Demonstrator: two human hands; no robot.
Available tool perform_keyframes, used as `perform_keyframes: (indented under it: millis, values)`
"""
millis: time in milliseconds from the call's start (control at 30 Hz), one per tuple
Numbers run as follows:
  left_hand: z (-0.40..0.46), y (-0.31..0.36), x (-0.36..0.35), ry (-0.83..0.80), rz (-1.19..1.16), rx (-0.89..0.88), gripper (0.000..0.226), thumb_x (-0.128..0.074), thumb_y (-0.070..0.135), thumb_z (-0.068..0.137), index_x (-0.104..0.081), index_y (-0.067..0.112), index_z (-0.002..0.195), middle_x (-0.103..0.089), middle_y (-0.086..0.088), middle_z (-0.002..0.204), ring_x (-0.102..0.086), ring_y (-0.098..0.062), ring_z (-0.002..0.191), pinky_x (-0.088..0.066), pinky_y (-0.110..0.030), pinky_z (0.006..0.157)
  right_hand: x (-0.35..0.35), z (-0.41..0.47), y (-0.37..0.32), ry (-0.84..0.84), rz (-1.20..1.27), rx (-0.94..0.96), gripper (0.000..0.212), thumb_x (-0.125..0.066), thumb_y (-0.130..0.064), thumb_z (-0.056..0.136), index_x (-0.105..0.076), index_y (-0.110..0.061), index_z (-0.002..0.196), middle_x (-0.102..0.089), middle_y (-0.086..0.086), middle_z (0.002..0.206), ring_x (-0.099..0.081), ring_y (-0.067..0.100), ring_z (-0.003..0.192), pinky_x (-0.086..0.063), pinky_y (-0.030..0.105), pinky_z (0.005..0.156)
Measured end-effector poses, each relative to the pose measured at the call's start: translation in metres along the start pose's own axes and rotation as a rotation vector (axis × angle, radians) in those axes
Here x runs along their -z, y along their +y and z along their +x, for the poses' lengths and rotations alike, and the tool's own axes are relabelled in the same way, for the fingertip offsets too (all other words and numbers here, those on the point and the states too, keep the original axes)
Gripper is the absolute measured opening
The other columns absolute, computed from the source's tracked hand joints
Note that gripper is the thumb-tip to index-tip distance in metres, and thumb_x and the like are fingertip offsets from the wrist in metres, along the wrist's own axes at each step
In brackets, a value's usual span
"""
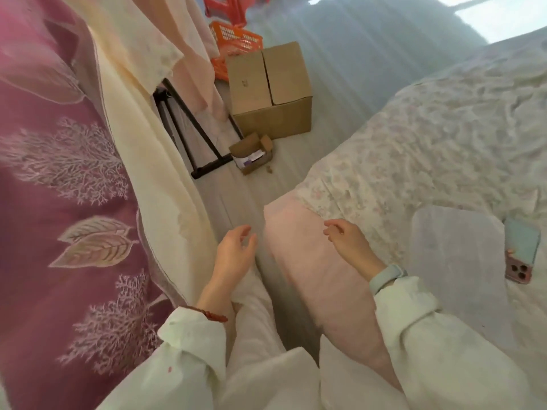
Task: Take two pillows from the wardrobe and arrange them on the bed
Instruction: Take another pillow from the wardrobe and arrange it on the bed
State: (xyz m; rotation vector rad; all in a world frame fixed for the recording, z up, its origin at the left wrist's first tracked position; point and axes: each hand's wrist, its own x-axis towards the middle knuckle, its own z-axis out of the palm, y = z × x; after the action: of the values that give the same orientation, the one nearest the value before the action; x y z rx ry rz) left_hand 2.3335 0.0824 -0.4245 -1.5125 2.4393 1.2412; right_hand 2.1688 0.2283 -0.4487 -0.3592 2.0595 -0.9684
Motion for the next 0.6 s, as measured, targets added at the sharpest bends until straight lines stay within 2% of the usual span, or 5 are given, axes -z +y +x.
perform_keyframes:
  millis: [200, 300, 367, 433, 600]
  values:
    - [0.164, 0.03, 0.075, -0.068, 0.074, -0.204, 0.035, -0.049, 0.025, 0.092, -0.051, 0.011, 0.124, -0.056, -0.009, 0.126, -0.051, -0.021, 0.114, -0.039, -0.03, 0.096, -0.029, 0.115, -0.097, 0.223, 0.055, -0.063, 0.029, -0.041, -0.013, 0.09, -0.059, -0.009, 0.112, -0.063, 0.016, 0.116, -0.056, 0.03, 0.109, -0.042, 0.038, 0.096]
    - [0.235, 0.05, 0.119, -0.067, 0.124, -0.316, 0.033, -0.05, 0.022, 0.092, -0.053, 0.009, 0.122, -0.058, -0.009, 0.124, -0.052, -0.022, 0.115, -0.037, -0.026, 0.092, -0.042, 0.165, -0.152, 0.243, 0.064, -0.062, 0.028, -0.042, -0.013, 0.091, -0.059, -0.006, 0.112, -0.063, 0.018, 0.115, -0.056, 0.032, 0.11, -0.04, 0.035, 0.095]
    - [0.276, 0.062, 0.137, -0.064, 0.116, -0.294, 0.03, -0.05, 0.02, 0.092, -0.055, 0.007, 0.119, -0.059, -0.011, 0.121, -0.052, -0.024, 0.114, -0.036, -0.025, 0.088, -0.042, 0.189, -0.181, 0.249, 0.069, -0.06, 0.029, -0.042, -0.013, 0.091, -0.058, -0.005, 0.114, -0.063, 0.018, 0.117, -0.056, 0.031, 0.11, -0.04, 0.035, 0.095]
    - [0.309, 0.076, 0.142, -0.105, 0.107, -0.272, 0.032, -0.048, 0.021, 0.092, -0.053, 0.009, 0.121, -0.058, -0.011, 0.123, -0.052, -0.023, 0.113, -0.037, -0.025, 0.088, -0.036, 0.206, -0.198, 0.277, 0.101, -0.066, 0.029, -0.042, -0.013, 0.092, -0.058, -0.006, 0.114, -0.062, 0.018, 0.118, -0.056, 0.031, 0.11, -0.041, 0.037, 0.097]
    - [0.386, 0.133, 0.117, -0.283, 0.155, -0.336, 0.034, -0.048, 0.025, 0.092, -0.051, 0.012, 0.123, -0.057, -0.01, 0.124, -0.052, -0.022, 0.112, -0.037, -0.026, 0.09, 0.001, 0.251, -0.211, 0.357, 0.168, -0.19, 0.028, -0.043, -0.02, 0.092, -0.057, -0.012, 0.116, -0.062, 0.011, 0.118, -0.057, 0.025, 0.106, -0.039, 0.027, 0.082]
